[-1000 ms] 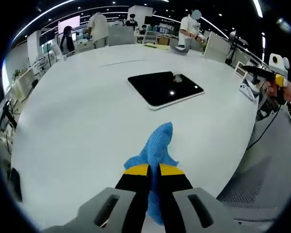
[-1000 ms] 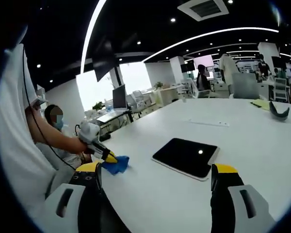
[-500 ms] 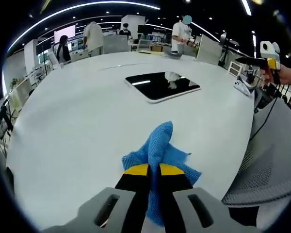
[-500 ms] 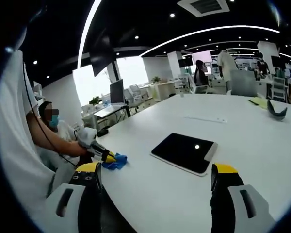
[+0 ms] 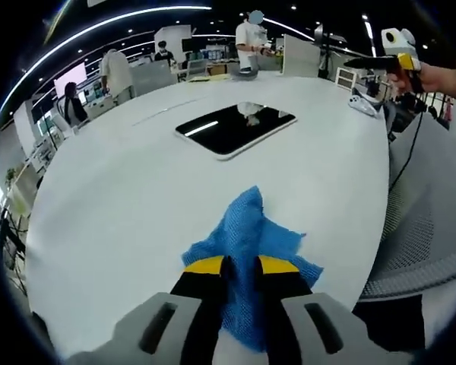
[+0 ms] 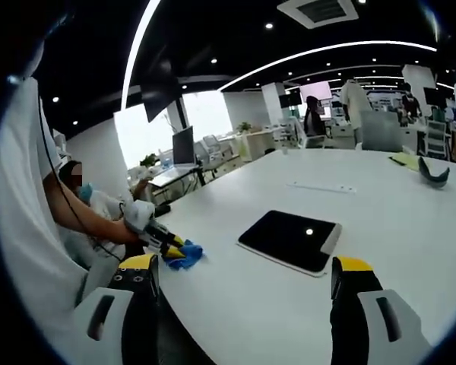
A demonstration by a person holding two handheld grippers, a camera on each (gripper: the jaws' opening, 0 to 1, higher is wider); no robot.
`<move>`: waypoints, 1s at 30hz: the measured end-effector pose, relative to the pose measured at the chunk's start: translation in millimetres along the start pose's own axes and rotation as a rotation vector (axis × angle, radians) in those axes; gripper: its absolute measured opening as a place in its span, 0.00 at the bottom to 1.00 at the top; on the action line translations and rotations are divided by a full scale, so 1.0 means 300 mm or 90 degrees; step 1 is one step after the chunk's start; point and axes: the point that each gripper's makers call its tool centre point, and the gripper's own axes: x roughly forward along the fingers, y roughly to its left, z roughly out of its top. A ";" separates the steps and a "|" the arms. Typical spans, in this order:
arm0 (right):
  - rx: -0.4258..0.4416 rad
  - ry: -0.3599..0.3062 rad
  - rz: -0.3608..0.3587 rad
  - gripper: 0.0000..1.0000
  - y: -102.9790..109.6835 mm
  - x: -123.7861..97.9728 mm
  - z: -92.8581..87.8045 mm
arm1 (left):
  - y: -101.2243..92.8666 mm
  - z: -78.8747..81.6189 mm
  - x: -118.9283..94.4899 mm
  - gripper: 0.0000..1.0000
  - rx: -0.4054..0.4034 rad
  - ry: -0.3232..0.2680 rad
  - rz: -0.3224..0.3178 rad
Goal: Wipe the mirror surface with the cleaning cloth until all visible marks leave the cleaned area.
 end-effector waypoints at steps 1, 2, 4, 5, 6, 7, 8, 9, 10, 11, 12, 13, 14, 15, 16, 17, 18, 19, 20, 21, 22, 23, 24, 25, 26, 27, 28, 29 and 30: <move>0.003 -0.001 -0.001 0.94 -0.001 -0.001 -0.001 | 0.006 0.000 0.000 0.23 0.000 -0.001 0.003; 0.003 -0.002 -0.003 0.94 -0.003 -0.002 -0.002 | 0.011 -0.002 -0.001 0.24 -0.008 -0.002 -0.002; 0.006 0.000 -0.005 0.94 -0.006 -0.002 -0.008 | 0.011 -0.003 0.002 0.24 -0.002 -0.008 -0.009; 0.007 0.000 -0.005 0.94 -0.006 -0.002 -0.009 | 0.012 -0.002 0.002 0.24 -0.004 -0.007 -0.011; 0.007 0.000 -0.005 0.94 -0.005 -0.001 -0.010 | 0.012 -0.001 0.002 0.24 -0.005 -0.006 -0.013; 0.007 0.001 -0.005 0.94 -0.003 0.000 -0.013 | 0.012 -0.001 0.003 0.24 -0.007 -0.006 -0.013; 0.008 0.002 -0.004 0.94 -0.003 0.001 -0.015 | 0.011 0.000 0.002 0.25 -0.013 -0.008 -0.014; 0.008 0.004 -0.004 0.94 -0.001 0.003 -0.019 | 0.009 0.000 0.001 0.25 -0.014 -0.011 -0.015; 0.009 0.004 -0.004 0.94 0.000 0.003 -0.020 | 0.006 0.001 -0.001 0.26 -0.017 -0.013 -0.015; 0.009 0.004 -0.001 0.94 0.004 0.006 -0.021 | 0.004 0.003 -0.005 0.27 -0.024 -0.016 -0.014; 0.007 0.006 -0.001 0.94 0.005 0.007 -0.022 | 0.003 0.009 -0.010 0.31 -0.036 -0.020 -0.014; 0.006 0.005 0.000 0.94 0.007 0.008 -0.020 | -0.001 0.035 -0.021 0.34 -0.054 -0.042 -0.011; 0.006 0.002 0.001 0.94 0.007 0.008 -0.016 | -0.002 0.047 -0.026 0.36 -0.058 -0.052 -0.010; 0.007 -0.002 0.003 0.94 0.008 0.009 -0.011 | -0.007 0.084 -0.047 0.36 -0.064 -0.075 -0.010; 0.005 -0.003 0.003 0.94 0.008 0.010 -0.007 | -0.007 0.109 -0.063 0.36 -0.067 -0.087 -0.007; 0.002 -0.003 0.004 0.94 0.008 0.010 -0.003 | -0.007 0.136 -0.080 0.36 -0.070 -0.101 -0.002; 0.000 -0.007 0.008 0.94 0.009 0.012 0.005 | -0.014 0.186 -0.108 0.36 -0.073 -0.128 -0.003; -0.001 -0.007 0.011 0.94 0.009 0.012 0.008 | -0.028 0.237 -0.136 0.36 -0.075 -0.152 -0.009; -0.004 -0.010 0.015 0.94 0.010 0.014 0.014 | -0.038 0.276 -0.157 0.37 -0.075 -0.170 -0.012; -0.004 -0.011 0.016 0.94 0.009 0.014 0.016 | -0.046 0.310 -0.175 0.40 -0.076 -0.183 -0.014; -0.005 -0.014 0.018 0.94 0.006 0.015 0.019 | -0.065 0.360 -0.200 0.42 -0.081 -0.204 -0.028; -0.006 -0.014 0.018 0.94 0.004 0.015 0.020 | -0.077 0.394 -0.218 0.44 -0.085 -0.218 -0.035; -0.005 -0.015 0.018 0.94 0.000 0.015 0.020 | -0.094 0.435 -0.238 0.46 -0.084 -0.232 -0.035; -0.005 -0.017 0.019 0.94 -0.003 0.014 0.019 | -0.105 0.482 -0.265 0.48 -0.087 -0.251 -0.035; -0.005 -0.017 0.020 0.95 -0.005 0.013 0.016 | -0.115 0.511 -0.279 0.52 -0.091 -0.263 -0.042; -0.003 -0.013 0.020 0.95 -0.010 0.011 0.008 | -0.131 0.550 -0.300 0.57 -0.091 -0.277 -0.051; -0.003 -0.012 0.021 0.95 -0.010 0.008 0.006 | -0.148 0.586 -0.314 0.61 -0.089 -0.292 -0.059; -0.005 -0.012 0.022 0.96 -0.010 0.003 0.003 | -0.159 0.596 -0.316 0.65 -0.089 -0.294 -0.069; -0.006 -0.012 0.022 0.96 -0.011 0.000 0.001 | -0.172 0.605 -0.315 0.71 -0.087 -0.295 -0.079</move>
